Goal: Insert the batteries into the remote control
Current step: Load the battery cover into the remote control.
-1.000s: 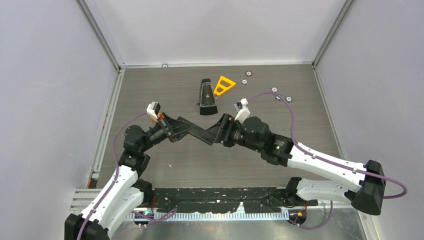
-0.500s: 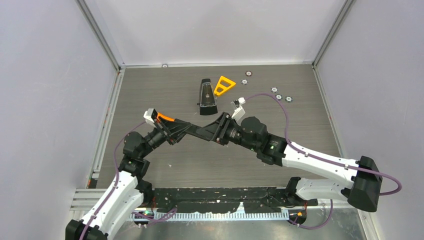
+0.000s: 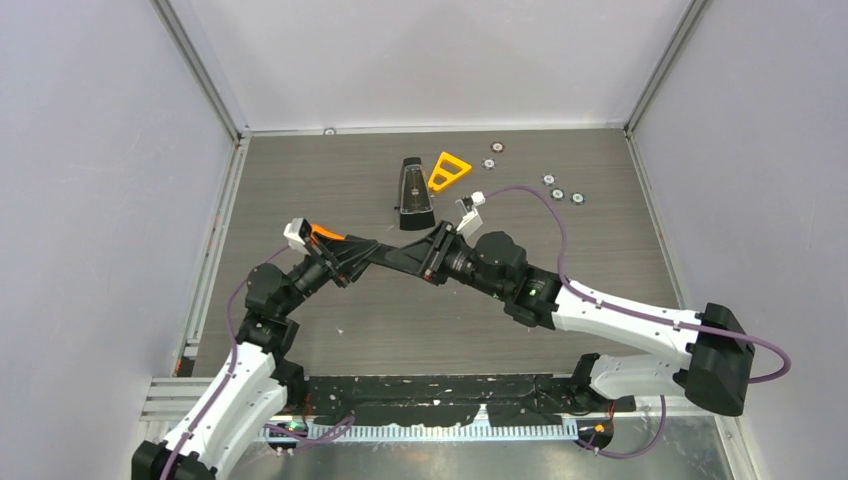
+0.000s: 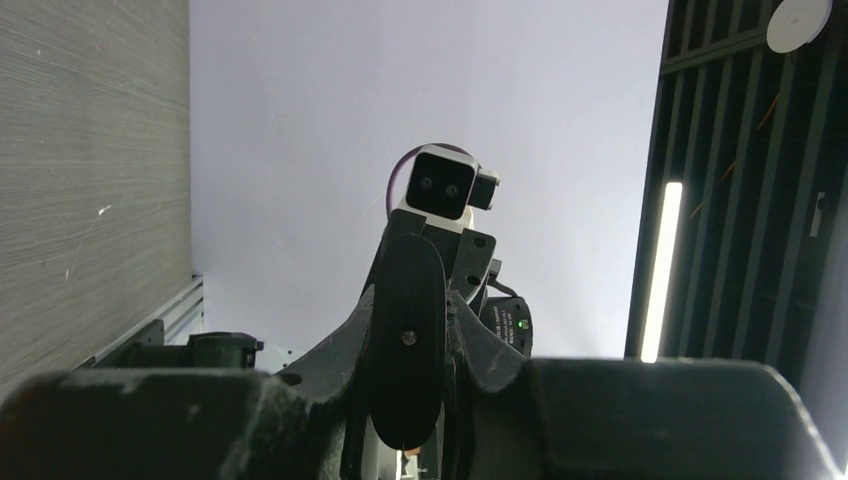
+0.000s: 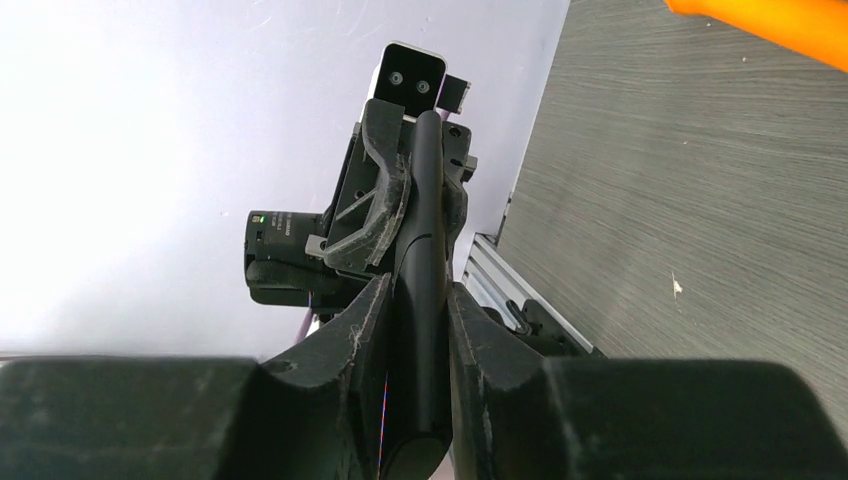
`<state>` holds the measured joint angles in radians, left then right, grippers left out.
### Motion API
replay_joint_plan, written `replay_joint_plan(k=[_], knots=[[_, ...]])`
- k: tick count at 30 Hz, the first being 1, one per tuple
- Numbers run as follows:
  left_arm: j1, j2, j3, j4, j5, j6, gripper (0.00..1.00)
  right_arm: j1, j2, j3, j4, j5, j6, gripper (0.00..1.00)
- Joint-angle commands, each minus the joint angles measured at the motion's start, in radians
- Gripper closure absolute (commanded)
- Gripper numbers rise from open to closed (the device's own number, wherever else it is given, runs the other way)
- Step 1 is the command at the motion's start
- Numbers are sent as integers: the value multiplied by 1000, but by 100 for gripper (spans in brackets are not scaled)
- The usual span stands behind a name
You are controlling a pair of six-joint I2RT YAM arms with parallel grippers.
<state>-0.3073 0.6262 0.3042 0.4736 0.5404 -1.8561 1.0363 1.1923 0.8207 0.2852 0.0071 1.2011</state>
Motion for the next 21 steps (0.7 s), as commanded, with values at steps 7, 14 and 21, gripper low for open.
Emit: replay_joint_plan(k=[7,14,21], knots=[[-9,-35,35,126,42,-40,100,10,73,22,-23,7,-11,89],[-10,-43,62,66,66,14,100,11,126,57,-34,7,4,91],[-11,-59,87,-1,87,80,100,19,163,90,-45,8,-10,90]])
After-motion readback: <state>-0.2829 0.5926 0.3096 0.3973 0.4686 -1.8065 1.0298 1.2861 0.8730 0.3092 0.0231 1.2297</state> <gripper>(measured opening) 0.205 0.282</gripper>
